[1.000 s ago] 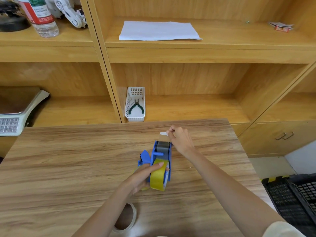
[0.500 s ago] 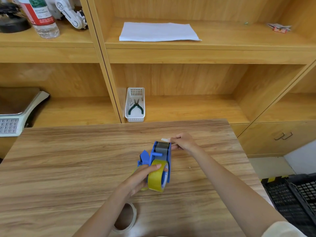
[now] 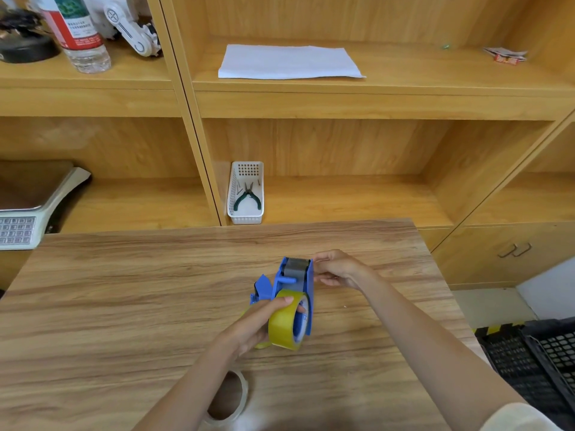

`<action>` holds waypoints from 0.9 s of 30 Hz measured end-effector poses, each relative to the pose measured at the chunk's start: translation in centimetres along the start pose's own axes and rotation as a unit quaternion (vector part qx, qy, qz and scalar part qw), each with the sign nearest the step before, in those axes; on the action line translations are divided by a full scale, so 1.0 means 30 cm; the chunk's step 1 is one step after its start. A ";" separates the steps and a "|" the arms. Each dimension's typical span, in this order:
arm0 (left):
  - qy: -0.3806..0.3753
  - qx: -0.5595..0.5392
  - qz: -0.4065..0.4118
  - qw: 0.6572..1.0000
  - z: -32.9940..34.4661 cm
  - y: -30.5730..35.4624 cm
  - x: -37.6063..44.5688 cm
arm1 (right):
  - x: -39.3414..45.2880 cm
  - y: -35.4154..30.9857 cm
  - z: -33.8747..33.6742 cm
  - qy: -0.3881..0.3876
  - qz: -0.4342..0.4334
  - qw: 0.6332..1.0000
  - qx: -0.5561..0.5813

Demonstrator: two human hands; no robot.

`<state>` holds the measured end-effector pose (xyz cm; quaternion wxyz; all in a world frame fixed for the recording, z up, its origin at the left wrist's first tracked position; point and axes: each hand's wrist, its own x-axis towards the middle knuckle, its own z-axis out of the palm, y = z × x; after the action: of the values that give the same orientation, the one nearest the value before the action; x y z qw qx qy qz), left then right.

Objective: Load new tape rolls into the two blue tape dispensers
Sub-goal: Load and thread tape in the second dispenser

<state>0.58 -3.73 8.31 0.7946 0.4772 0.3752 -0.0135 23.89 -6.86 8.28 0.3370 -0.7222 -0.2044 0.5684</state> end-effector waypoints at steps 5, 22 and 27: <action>0.000 -0.055 -0.002 0.998 0.007 0.015 0.013 | 0.004 0.010 0.021 -0.007 -0.048 0.998 0.043; 0.058 -0.088 -0.011 0.994 0.065 0.071 0.121 | -0.038 -0.002 -0.019 0.044 -0.166 0.982 -0.074; 0.220 0.183 0.191 0.939 0.072 0.031 0.175 | -0.032 0.009 -0.069 0.147 -0.187 0.939 -0.249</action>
<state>5.97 -3.11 6.38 0.5789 0.6680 0.4334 0.1756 25.58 -8.23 9.00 0.2731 -0.8071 -0.4188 0.3140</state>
